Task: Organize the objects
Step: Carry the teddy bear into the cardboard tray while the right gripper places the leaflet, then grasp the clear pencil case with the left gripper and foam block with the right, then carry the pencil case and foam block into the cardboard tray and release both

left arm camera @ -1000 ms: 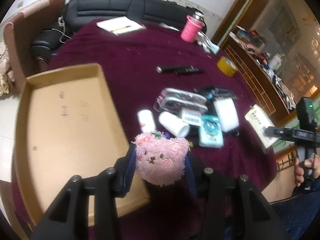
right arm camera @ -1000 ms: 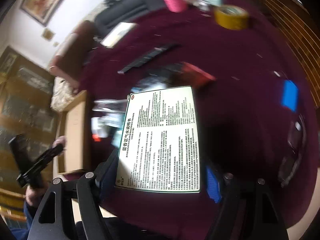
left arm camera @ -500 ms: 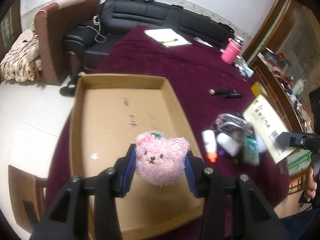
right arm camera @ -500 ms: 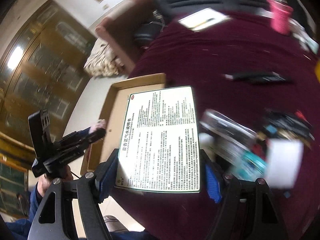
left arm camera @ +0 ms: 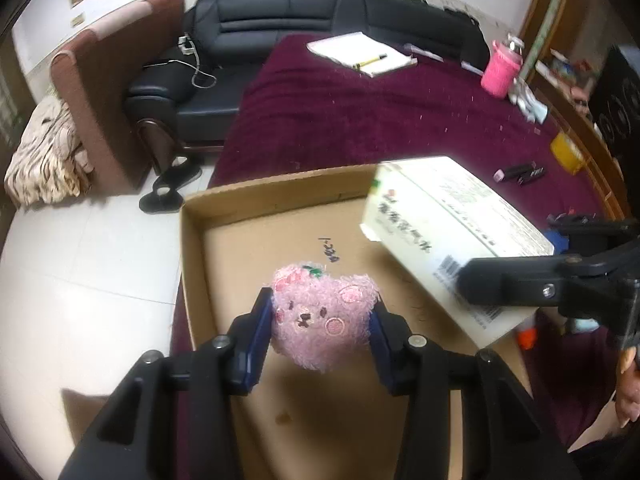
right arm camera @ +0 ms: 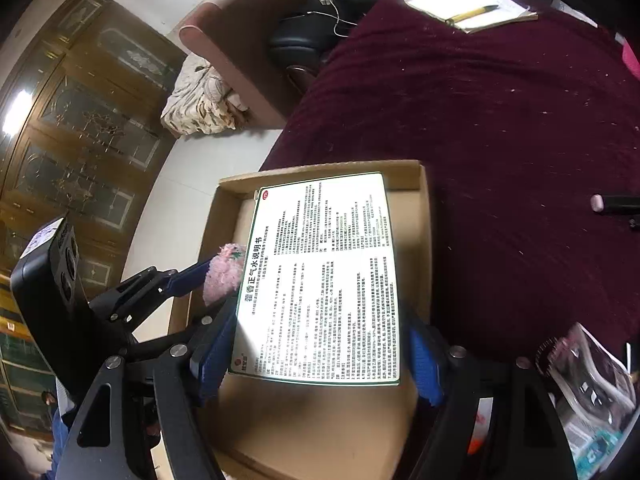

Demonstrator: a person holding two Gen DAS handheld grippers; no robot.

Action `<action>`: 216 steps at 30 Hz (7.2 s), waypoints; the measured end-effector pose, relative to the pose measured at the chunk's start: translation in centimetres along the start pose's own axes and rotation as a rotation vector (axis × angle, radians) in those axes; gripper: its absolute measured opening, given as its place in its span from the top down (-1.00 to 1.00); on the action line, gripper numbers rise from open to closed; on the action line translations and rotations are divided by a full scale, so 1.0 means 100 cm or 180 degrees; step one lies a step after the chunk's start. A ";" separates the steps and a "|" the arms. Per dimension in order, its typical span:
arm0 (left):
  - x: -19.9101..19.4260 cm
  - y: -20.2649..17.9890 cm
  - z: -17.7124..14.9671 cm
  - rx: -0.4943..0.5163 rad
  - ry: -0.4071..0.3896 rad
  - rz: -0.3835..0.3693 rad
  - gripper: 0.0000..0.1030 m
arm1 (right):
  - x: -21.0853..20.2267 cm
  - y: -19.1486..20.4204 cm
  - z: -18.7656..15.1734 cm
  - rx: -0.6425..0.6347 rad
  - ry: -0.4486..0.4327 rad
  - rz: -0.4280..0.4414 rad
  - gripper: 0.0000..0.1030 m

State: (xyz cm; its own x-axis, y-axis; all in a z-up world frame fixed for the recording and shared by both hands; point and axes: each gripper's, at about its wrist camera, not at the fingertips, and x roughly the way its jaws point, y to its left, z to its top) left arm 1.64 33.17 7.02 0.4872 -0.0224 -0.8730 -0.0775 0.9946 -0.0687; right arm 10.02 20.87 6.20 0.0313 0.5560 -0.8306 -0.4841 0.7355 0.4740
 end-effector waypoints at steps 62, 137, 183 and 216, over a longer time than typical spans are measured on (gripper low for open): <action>-0.029 -0.200 -0.020 0.1540 -0.0305 -0.0413 -0.54 | -0.200 -0.197 -0.169 0.1136 -0.0724 -0.0190 -0.81; -0.034 -0.209 -0.041 0.0191 -0.0216 -0.1352 0.54 | -0.206 -0.240 -0.182 0.0215 -0.0391 -0.1050 0.30; -0.078 -0.044 -0.090 -0.0869 -0.0589 -0.1034 0.53 | -0.120 -0.064 -0.107 -0.0111 -0.0232 0.0665 0.68; -0.053 0.069 -0.040 -0.0999 -0.0469 -0.0755 -0.16 | -0.016 -0.013 -0.056 0.0042 0.0075 0.0343 -0.19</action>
State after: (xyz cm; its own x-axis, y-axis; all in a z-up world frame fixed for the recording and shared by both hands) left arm -4.92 39.78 9.22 0.6409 -0.2097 -0.7384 -0.1983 0.8841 -0.4232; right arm 5.68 16.87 5.29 -0.0409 0.6231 -0.7811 -0.4721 0.6769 0.5647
